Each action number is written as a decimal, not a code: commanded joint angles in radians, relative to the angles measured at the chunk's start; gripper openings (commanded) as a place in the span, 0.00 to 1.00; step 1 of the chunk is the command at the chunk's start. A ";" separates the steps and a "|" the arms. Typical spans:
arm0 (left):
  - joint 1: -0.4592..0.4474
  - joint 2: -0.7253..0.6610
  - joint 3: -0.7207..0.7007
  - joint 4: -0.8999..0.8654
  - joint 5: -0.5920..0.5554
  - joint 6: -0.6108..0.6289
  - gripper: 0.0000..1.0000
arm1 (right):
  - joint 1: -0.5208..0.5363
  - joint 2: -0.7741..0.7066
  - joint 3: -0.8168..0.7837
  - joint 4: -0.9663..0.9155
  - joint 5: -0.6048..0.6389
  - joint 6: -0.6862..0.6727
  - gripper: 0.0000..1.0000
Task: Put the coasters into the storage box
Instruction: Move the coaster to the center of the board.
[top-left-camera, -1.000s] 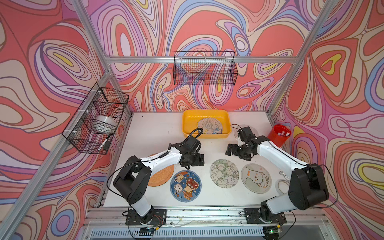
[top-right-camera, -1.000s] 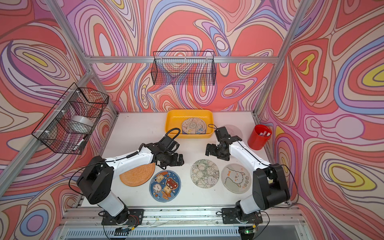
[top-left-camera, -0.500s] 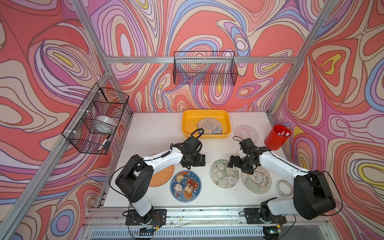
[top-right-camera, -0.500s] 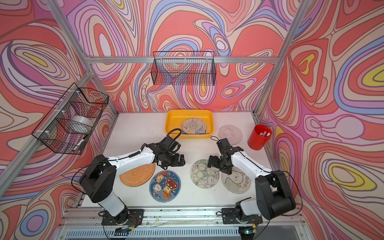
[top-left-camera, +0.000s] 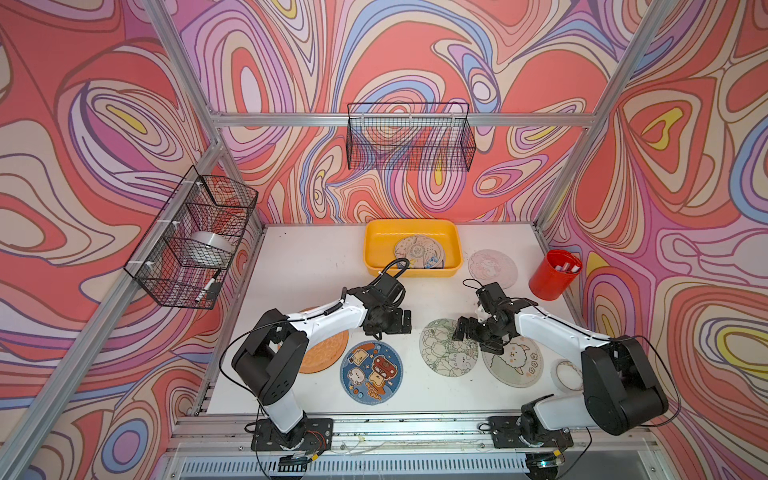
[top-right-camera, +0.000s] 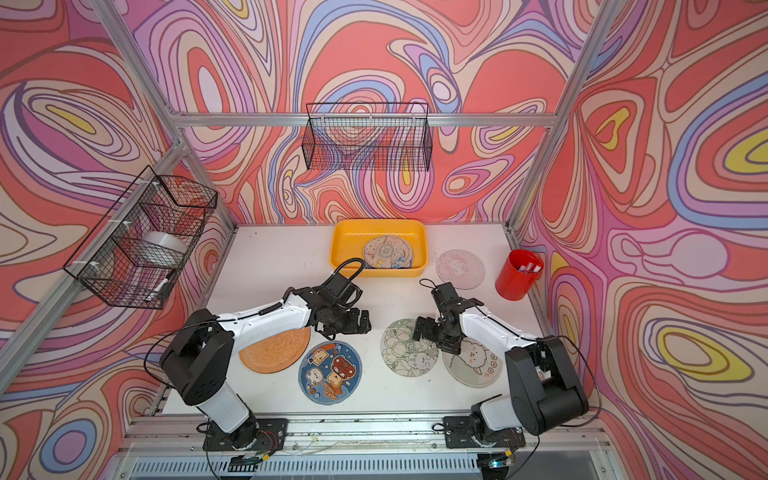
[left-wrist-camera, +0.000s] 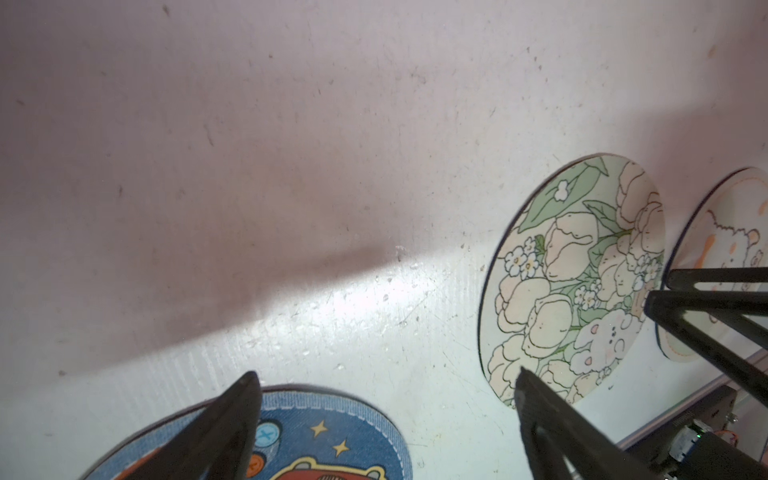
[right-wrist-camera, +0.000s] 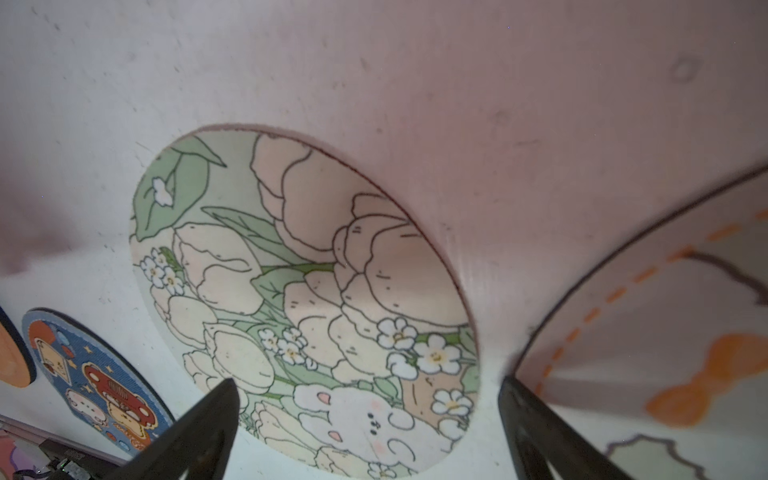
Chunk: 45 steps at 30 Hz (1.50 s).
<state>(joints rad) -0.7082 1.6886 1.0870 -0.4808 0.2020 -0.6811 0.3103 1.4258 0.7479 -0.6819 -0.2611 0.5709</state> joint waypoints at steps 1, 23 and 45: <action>-0.005 0.017 0.022 -0.004 -0.006 0.009 0.96 | 0.023 0.020 -0.018 0.034 -0.014 0.022 0.98; -0.030 0.031 0.034 -0.050 -0.021 0.026 0.96 | 0.222 0.188 0.138 0.112 0.005 0.049 0.98; -0.069 0.175 0.118 -0.090 0.005 0.046 0.70 | 0.222 0.164 0.076 0.113 0.064 0.063 0.80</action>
<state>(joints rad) -0.7658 1.8359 1.1713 -0.5293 0.2020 -0.6479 0.5278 1.5570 0.8421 -0.6029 -0.1925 0.6258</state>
